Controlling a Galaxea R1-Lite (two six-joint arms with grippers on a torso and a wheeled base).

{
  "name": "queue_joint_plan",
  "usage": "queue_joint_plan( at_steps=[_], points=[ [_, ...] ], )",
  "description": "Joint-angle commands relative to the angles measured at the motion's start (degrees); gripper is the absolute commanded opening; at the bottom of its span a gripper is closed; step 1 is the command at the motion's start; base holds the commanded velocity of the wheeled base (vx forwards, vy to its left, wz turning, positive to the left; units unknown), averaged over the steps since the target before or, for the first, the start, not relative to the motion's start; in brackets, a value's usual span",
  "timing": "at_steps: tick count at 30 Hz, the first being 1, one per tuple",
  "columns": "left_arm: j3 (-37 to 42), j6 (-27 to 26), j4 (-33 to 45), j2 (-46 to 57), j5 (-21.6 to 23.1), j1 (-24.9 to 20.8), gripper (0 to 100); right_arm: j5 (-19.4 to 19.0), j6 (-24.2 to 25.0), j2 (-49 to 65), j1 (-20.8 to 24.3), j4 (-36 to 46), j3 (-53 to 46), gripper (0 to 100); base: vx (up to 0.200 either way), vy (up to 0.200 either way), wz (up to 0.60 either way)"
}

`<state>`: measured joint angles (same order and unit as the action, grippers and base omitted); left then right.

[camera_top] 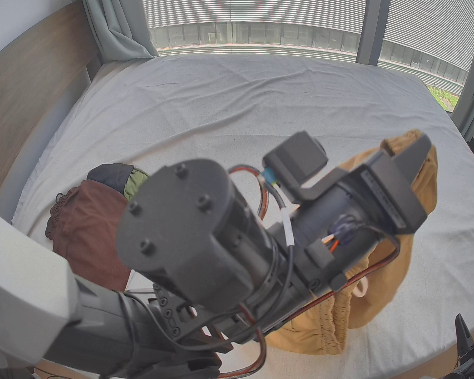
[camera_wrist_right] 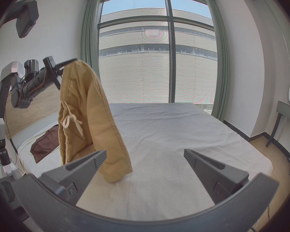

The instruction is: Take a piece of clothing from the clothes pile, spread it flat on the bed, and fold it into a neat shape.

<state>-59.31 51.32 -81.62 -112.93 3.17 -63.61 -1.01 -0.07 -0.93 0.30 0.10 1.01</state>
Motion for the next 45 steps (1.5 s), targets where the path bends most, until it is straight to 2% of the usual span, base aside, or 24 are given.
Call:
queue_joint_plan(
  at_steps=[1,4,8,11,13,19,30,45],
  points=[
    [-2.4,1.3,0.3,2.8,-0.3,-1.0,0,0.0,0.0,0.9,0.0,0.0,-1.0,100,0.000,0.000,0.00],
    [-2.7,2.4,0.3,3.4,-0.4,-0.9,0,0.0,0.0,0.9,0.0,0.0,-1.0,100,0.000,0.000,0.00],
    [-0.5,2.7,0.0,3.8,-1.1,1.4,0,0.0,0.0,0.9,0.0,0.0,-1.0,100,0.000,0.000,0.00],
    [4.8,2.4,-0.8,3.8,-0.6,4.3,0,0.0,0.0,0.9,0.0,0.0,-1.0,100,0.000,0.000,0.00],
    [8.9,1.7,-2.8,3.6,-0.1,7.8,0,0.0,0.0,0.9,0.0,0.0,-1.0,100,0.000,0.000,0.00],
    [18.7,-1.6,-7.3,3.9,5.4,13.9,0,0.0,-0.1,0.9,0.0,0.0,-1.0,100,0.000,0.000,0.00],
    [25.3,-2.5,-7.4,4.7,6.1,17.5,0,0.0,-0.1,0.9,0.0,0.0,-1.0,100,0.000,0.000,0.00],
    [30.3,-4.9,-7.4,5.7,6.2,22.6,0,0.0,-0.1,0.9,0.0,0.0,-1.0,100,0.000,0.000,0.00]
  ],
)
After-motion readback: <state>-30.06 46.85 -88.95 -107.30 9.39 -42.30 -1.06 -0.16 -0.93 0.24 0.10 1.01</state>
